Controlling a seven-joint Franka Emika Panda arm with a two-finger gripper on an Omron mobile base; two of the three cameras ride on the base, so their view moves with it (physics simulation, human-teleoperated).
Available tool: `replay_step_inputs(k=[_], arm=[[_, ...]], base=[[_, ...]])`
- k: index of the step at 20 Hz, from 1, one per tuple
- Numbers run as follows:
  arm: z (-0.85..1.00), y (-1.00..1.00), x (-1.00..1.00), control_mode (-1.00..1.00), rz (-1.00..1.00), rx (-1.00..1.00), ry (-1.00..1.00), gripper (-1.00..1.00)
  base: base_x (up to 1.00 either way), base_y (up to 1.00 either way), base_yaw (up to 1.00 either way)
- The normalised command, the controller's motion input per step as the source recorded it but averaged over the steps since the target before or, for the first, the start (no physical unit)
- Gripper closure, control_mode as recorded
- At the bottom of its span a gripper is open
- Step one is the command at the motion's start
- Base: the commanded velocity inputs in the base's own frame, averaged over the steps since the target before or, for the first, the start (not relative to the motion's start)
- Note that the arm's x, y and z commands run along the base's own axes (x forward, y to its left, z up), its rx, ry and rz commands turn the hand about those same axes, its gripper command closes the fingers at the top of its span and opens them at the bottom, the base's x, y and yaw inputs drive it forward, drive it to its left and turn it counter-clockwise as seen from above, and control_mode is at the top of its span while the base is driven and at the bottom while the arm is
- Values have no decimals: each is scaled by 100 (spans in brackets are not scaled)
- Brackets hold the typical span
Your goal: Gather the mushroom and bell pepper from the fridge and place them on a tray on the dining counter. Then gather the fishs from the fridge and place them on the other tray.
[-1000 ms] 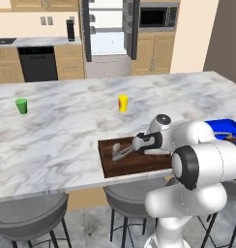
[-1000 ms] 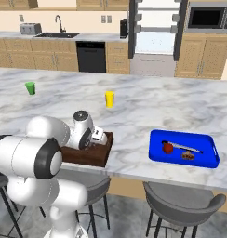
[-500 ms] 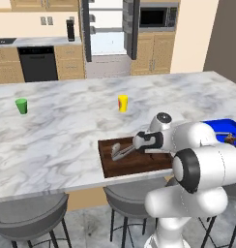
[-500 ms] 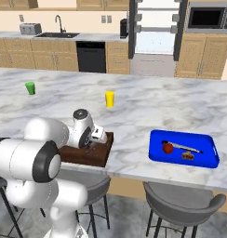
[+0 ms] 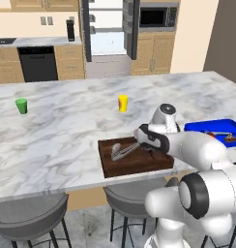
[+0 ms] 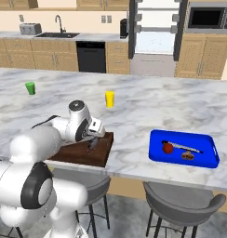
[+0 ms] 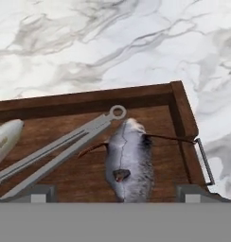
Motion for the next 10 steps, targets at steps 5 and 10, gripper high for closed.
replay_step_inputs(k=[5, 10], arm=[[54, 14, -62, -100, 0, 0, 0, -100], [67, 15, -65, -100, 0, 0, 0, -100]], base=[[0, 0, 0], [0, 0, 0]])
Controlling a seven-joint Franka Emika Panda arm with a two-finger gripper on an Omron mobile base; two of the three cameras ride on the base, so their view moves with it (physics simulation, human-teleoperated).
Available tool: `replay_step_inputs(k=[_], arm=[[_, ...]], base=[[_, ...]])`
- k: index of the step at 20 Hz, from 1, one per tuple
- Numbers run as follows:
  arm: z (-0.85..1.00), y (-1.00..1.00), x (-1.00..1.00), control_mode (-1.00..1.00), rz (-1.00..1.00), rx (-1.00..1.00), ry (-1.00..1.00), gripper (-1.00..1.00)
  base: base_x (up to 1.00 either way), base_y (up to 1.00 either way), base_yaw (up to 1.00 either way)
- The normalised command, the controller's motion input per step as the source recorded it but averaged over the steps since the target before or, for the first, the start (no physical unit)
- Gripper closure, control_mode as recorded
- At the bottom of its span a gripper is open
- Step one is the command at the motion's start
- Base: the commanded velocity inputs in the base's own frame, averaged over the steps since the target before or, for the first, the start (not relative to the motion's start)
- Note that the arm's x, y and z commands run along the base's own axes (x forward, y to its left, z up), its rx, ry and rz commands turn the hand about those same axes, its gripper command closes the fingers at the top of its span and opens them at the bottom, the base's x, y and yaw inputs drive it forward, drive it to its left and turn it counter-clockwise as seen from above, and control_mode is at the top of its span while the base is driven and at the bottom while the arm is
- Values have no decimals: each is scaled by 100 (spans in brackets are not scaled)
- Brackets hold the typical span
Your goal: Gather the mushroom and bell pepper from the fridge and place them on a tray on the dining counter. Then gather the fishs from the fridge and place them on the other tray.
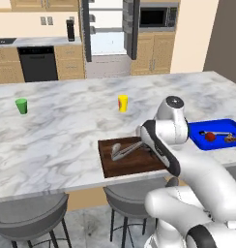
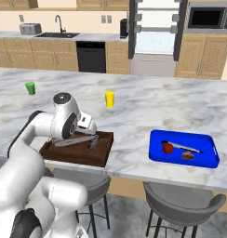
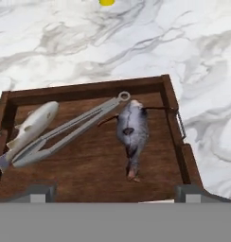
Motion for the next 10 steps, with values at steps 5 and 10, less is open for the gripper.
replay_step_inputs(k=[5, 10], arm=[[63, 3, -79, -100, 0, 0, 0, -100], [64, 0, -91, -100, 0, 0, 0, -100]], base=[[0, 0, 0], [0, 0, 0]])
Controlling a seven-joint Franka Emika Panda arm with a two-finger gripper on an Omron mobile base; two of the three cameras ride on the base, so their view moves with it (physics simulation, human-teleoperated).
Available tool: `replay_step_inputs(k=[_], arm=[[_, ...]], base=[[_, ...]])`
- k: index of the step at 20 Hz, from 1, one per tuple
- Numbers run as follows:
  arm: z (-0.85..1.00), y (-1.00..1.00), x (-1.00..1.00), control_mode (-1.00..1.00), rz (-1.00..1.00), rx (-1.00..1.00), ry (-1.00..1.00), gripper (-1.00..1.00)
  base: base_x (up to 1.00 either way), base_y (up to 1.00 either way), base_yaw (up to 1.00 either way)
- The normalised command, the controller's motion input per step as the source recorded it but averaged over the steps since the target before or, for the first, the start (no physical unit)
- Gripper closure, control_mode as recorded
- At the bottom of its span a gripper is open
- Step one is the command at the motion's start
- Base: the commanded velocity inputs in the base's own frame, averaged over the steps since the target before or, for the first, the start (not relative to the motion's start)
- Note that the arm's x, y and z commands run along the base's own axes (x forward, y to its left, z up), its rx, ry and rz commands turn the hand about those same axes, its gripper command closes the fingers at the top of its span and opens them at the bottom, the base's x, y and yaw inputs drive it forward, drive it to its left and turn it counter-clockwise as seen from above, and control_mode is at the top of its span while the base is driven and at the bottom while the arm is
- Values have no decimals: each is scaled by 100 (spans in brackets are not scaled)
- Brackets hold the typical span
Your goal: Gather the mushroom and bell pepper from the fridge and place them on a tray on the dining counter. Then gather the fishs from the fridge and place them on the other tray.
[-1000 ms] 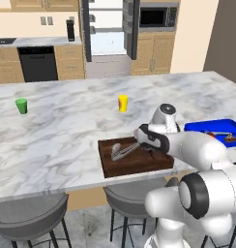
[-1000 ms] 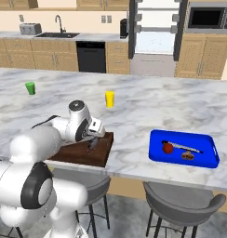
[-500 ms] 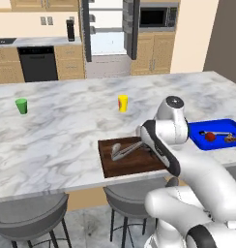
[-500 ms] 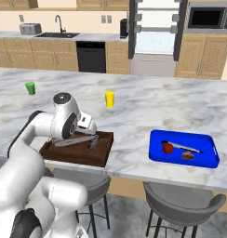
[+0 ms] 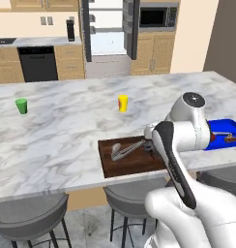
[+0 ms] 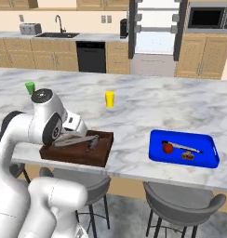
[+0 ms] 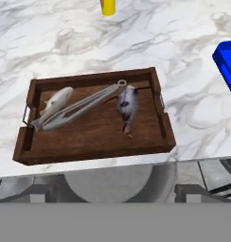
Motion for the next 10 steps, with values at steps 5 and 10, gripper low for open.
replay_step_inputs(k=[5, 10], arm=[[54, 0, -100, -100, 0, 0, 0, -100], [43, 0, -100, -100, 0, 0, 0, -100]], base=[[0, 0, 0], [0, 0, 0]])
